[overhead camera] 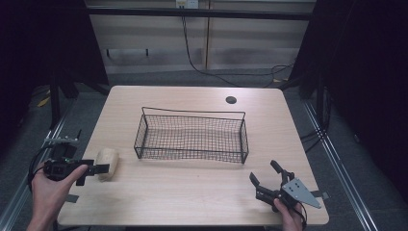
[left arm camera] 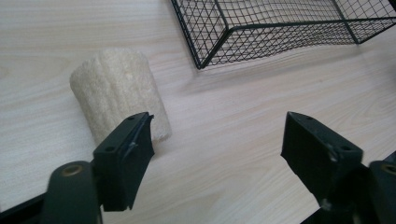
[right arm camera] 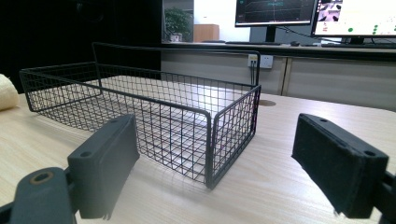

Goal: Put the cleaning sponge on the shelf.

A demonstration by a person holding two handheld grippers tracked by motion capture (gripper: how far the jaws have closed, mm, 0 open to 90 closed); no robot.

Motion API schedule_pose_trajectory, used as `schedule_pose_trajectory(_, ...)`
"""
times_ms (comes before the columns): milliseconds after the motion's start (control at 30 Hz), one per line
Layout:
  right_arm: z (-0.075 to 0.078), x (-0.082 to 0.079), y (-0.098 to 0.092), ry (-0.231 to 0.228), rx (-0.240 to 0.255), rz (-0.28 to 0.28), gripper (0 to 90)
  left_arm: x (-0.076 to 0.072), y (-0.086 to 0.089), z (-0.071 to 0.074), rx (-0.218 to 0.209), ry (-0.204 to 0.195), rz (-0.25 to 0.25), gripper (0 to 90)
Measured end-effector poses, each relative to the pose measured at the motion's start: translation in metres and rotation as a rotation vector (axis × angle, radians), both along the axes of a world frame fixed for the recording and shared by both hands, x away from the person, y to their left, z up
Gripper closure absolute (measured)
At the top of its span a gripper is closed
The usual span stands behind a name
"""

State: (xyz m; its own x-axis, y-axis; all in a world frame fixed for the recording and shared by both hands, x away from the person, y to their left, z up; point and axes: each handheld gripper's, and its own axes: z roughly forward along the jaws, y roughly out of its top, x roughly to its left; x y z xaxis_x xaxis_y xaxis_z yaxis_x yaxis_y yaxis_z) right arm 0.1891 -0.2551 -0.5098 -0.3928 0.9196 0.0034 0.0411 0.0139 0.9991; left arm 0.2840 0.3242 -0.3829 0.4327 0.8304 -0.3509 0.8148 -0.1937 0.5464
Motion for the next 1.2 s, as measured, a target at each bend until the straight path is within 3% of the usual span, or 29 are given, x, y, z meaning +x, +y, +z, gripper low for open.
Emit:
schedule_pose_trajectory(33,0.000,0.000,0.000,-0.002,0.002,0.001,13.6,0.005,-0.003,0.002,0.032,0.009,-0.001,22.4)
schedule_pose_trajectory(200,0.000,0.000,0.000,0.000,0.003,0.003,13.6,0.015,-0.005,0.000,0.041,0.040,-0.004,20.5)
schedule_pose_trajectory(267,0.000,0.000,0.000,0.000,0.004,0.003,13.6,0.019,-0.008,-0.002,0.069,0.047,0.009,20.9)
schedule_pose_trajectory(467,0.000,0.000,0.000,0.001,0.004,0.002,13.6,0.033,-0.006,-0.013,0.086,0.115,-0.002,20.5)
schedule_pose_trajectory(633,0.000,0.000,0.000,0.003,0.006,0.000,13.6,0.041,-0.002,-0.022,0.128,0.158,0.034,19.9)
schedule_pose_trajectory(667,0.000,0.000,0.000,0.003,0.005,0.000,13.6,0.043,-0.001,-0.024,0.163,0.162,0.035,19.8)
schedule_pose_trajectory(767,0.000,0.000,0.000,0.004,0.002,0.000,13.6,0.047,0.000,-0.030,0.154,0.195,0.054,19.8)
schedule_pose_trajectory(833,0.000,0.000,0.000,0.002,0.004,0.001,13.6,0.050,0.000,-0.034,0.173,0.215,0.063,19.8)
schedule_pose_trajectory(933,0.000,0.000,0.000,0.003,0.005,0.001,13.6,0.055,0.001,-0.038,0.170,0.232,0.078,19.4)
schedule_pose_trajectory(1000,0.000,0.000,0.000,0.003,0.006,0.001,13.6,0.056,-0.001,-0.040,0.184,0.239,0.087,19.3)
schedule_pose_trajectory(1033,0.000,0.000,0.000,0.003,0.003,0.000,13.6,0.058,-0.003,-0.043,0.221,0.237,0.101,19.3)
schedule_pose_trajectory(1200,0.000,0.000,0.000,0.004,0.004,0.000,13.6,0.061,-0.002,-0.046,0.231,0.251,0.108,20.7)
